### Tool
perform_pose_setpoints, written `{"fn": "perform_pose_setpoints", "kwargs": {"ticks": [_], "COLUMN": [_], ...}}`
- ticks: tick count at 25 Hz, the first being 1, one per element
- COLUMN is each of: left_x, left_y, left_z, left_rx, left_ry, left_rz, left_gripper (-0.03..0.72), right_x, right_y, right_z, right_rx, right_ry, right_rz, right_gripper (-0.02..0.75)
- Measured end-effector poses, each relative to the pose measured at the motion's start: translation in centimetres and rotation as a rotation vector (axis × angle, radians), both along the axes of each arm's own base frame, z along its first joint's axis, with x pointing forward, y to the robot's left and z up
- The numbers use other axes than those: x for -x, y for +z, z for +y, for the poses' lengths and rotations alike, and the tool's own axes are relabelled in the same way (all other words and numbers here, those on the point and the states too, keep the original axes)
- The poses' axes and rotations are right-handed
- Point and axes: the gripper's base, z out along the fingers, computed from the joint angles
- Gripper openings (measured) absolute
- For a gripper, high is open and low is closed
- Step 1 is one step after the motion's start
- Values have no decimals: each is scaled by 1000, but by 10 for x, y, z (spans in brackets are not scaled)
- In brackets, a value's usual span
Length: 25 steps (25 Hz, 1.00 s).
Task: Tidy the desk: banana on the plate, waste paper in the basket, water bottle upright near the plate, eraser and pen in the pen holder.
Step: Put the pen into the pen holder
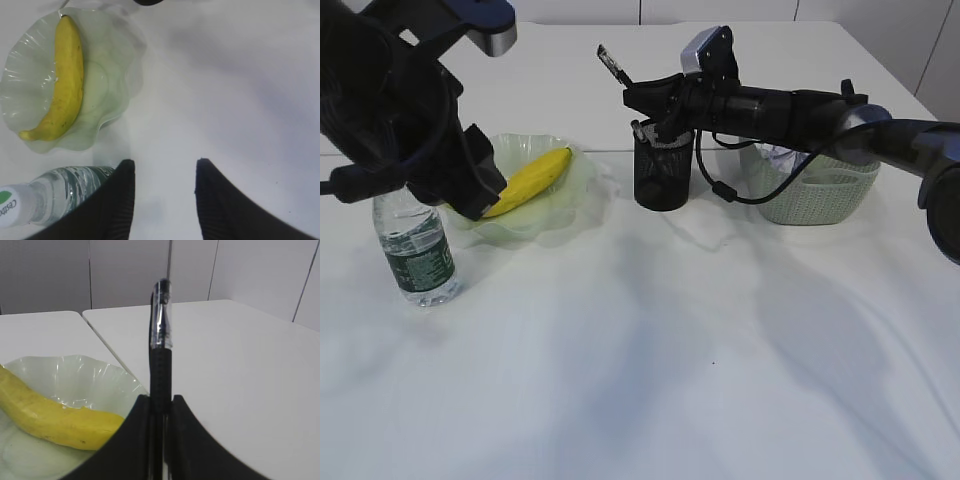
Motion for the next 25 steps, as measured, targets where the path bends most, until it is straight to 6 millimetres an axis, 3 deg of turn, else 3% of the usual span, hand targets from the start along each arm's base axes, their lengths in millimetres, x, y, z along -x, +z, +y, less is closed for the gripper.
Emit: {"fn": "perform_pose_setpoints", "kwargs": {"ticks": [10,17,25], "left_x": [0,0,0], "left_y": [0,0,0], "left_z": [0,0,0], "left_rx": [-3,-3,-4], "left_ry": [-1,-1,-1], "left_rz": [-2,-2,-4], "left_gripper": [283,280,274], "right_x": [-2,-3,-2], "right_y": [-1,-21,-20], "right_z": [-1,-1,-1], "right_rx": [-4,-18,-24], "right_ry": [-24,-29,-17], "right_rz": [24,87,86], "right_gripper": [51,54,63]}}
